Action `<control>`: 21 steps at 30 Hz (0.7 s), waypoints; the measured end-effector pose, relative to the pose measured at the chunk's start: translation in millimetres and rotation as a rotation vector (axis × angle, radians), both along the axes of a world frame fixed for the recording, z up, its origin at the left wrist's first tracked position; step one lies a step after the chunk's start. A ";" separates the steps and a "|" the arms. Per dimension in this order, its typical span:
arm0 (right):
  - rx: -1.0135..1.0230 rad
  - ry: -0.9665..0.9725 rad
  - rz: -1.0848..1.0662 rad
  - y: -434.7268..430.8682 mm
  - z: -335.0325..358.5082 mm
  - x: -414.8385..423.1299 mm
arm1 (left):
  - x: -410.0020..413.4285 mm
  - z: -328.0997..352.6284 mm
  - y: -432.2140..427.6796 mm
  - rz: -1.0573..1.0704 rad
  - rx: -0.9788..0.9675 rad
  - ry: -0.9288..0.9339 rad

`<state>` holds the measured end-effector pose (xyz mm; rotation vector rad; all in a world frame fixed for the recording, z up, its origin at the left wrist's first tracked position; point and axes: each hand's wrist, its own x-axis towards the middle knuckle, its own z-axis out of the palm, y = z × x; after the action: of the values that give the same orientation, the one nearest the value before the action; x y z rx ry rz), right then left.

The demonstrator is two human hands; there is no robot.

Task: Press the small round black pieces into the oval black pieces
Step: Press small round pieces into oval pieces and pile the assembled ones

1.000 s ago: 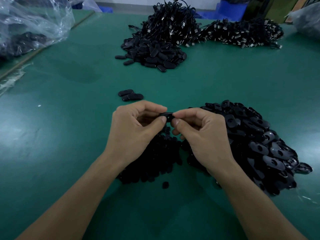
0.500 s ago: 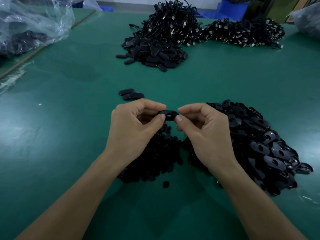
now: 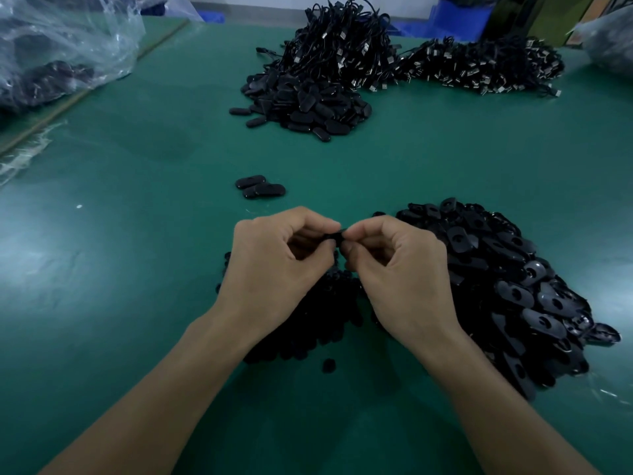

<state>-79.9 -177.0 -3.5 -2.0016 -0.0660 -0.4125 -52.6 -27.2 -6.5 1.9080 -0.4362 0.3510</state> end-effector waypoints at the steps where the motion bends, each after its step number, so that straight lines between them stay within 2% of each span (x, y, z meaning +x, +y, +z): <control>1: -0.025 -0.001 -0.009 0.9 -0.1 -0.3 | -0.5 -0.7 -0.1 0.002 0.010 -0.007; 6: -0.077 -0.003 0.006 -0.5 0.0 0.3 | -1.8 -1.6 -1.8 0.006 0.050 -0.066; 11: -0.003 0.046 0.061 -2.8 -0.4 0.9 | -0.1 0.4 0.7 -0.007 0.054 -0.047; 18: 0.106 0.113 -0.031 -0.2 -2.8 1.0 | -1.5 -0.9 -1.4 -0.023 0.052 -0.031; 21: 0.069 0.095 -0.034 0.3 -2.7 0.2 | -1.0 -1.4 -1.2 -0.011 0.095 -0.038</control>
<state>-79.7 -176.6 -6.2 -1.9530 0.0405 -0.3366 -53.6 -28.4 -7.9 1.9932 -0.4961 0.3661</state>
